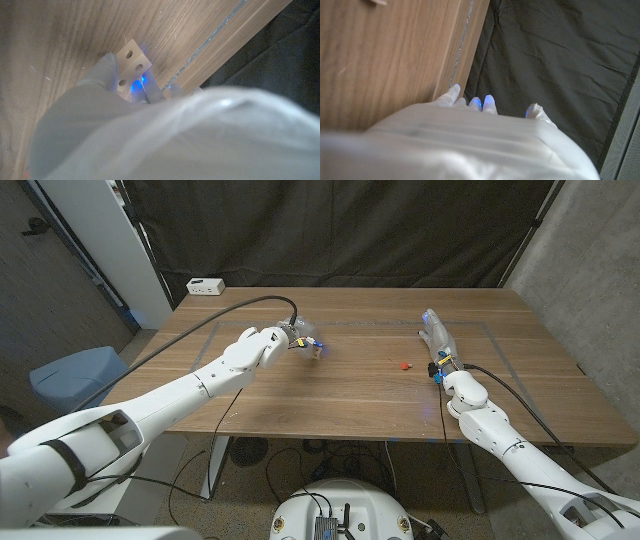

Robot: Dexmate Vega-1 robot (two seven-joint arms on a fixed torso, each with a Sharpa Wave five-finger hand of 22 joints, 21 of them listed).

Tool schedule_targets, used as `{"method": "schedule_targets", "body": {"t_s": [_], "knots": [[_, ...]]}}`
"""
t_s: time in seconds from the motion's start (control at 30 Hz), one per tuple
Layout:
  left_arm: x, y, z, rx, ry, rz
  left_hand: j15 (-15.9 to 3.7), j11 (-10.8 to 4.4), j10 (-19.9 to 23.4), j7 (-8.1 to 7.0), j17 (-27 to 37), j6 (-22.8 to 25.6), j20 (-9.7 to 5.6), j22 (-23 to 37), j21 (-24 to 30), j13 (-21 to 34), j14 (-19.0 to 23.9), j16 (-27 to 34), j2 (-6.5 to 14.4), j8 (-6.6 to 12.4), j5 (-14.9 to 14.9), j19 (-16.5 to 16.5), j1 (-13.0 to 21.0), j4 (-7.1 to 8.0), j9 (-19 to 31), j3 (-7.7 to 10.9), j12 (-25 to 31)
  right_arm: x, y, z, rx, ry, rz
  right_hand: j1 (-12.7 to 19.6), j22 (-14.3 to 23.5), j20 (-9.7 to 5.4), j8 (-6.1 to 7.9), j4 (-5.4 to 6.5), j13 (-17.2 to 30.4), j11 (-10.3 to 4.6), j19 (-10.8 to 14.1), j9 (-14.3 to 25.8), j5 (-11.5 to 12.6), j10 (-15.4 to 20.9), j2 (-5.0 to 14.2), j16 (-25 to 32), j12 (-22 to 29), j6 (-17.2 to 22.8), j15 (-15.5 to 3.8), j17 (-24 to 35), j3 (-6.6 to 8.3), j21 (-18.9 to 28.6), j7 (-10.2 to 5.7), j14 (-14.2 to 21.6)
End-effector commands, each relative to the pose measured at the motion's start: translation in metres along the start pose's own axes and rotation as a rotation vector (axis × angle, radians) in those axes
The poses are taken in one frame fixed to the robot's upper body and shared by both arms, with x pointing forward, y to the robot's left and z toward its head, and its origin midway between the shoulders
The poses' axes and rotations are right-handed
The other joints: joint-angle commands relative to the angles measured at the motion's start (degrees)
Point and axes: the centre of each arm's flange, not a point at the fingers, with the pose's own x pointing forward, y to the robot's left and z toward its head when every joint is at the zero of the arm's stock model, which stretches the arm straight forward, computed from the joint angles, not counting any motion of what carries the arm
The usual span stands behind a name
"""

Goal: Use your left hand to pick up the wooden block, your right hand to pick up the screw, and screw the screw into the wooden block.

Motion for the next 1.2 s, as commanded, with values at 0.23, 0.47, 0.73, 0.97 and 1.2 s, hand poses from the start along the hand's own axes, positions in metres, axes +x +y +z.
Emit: {"method": "schedule_targets", "body": {"t_s": [0.23, 0.47, 0.73, 0.97, 1.2], "knots": [[0.0053, 0.0003, 0.0057, -0.007, -0.018, 0.016, -2.89, 0.03, 3.6, -0.24, 0.1, 4.1, -0.16, 0.1, 0.2, 0.8, 2.8, 0.2, 0.3, 0.71, 0.1, 1.6, 1.7, 0.11, 0.3, -0.69, 1.1, -0.0011, -0.0013, -0.0014, 0.004, 0.001, -0.005, -0.3, 0.2, 0.17, -0.09, -0.08, 0.3, 0.22, 0.3, 0.3, -0.1, -0.3, -0.08, 0.1, 0.2, 0.2, -0.31, 0.1, 0.47, 0.4, 0.14, -0.3], [0.0050, -0.0012, 0.0064, -0.009, -0.007, 0.017, -3.48, -0.13, 7.1, -0.20, 0.2, 7.8, -0.50, 0.1, 0.1, 1.3, 4.6, 0.2, 0.5, 1.26, 0.1, 2.8, 2.7, 0.10, 0.4, -1.10, 1.8, -0.0013, -0.0017, -0.0022, 0.006, 0.002, -0.006, -0.3, 0.2, 0.13, -0.09, -0.11, 0.3, -0.04, 0.3, 0.3, -0.1, -0.3, -0.09, 0.1, 0.2, 0.2, -0.32, 0.1, 0.55, 0.4, 0.17, -0.4], [0.0051, -0.0027, 0.0064, -0.012, 0.003, 0.008, -3.92, -0.20, 8.5, -0.20, 0.2, 9.4, -0.74, 0.1, 0.1, 1.7, 5.9, 0.3, 0.6, 1.35, 0.1, 3.7, 3.2, 0.13, 0.4, -1.41, 2.0, -0.0007, -0.0009, -0.0032, 0.006, 0.005, -0.005, -0.4, 0.2, 0.14, -0.08, -0.13, 0.3, -0.01, 0.3, 0.4, -0.1, -0.3, -0.10, 0.1, 0.2, 0.3, -0.36, 0.1, 0.62, 0.4, 0.18, -0.3], [0.0054, -0.0048, 0.0074, -0.014, 0.008, 0.010, -4.21, -0.20, 9.6, -0.10, 0.2, 10.7, -0.94, 0.1, 0.1, 2.0, 6.9, 0.3, 0.5, 1.47, 0.1, 4.3, 3.4, 0.18, 0.4, -1.70, 2.2, -0.0009, -0.0010, -0.0036, 0.004, 0.008, -0.006, -0.4, 0.2, 0.09, -0.09, -0.14, 0.3, 0.07, 0.3, 0.4, -0.1, -0.2, -0.10, 0.2, 0.2, 0.2, -0.38, 0.1, 0.68, 0.4, 0.18, -0.3], [0.0061, -0.0051, 0.0067, -0.015, 0.015, 0.016, -4.59, -0.23, 10.5, -0.16, 0.2, 12.1, -1.06, 0.1, 0.1, 2.3, 7.9, 0.4, 0.5, 1.66, 0.0, 4.8, 3.7, 0.18, 0.4, -1.98, 2.3, 0.0011, 0.0001, -0.0043, 0.003, 0.011, -0.001, -0.5, 0.2, 0.10, -0.08, -0.18, 0.3, -0.02, 0.3, 0.4, -0.1, -0.2, -0.10, 0.2, 0.2, 0.3, -0.42, 0.1, 0.75, 0.4, 0.17, -0.3]]}}
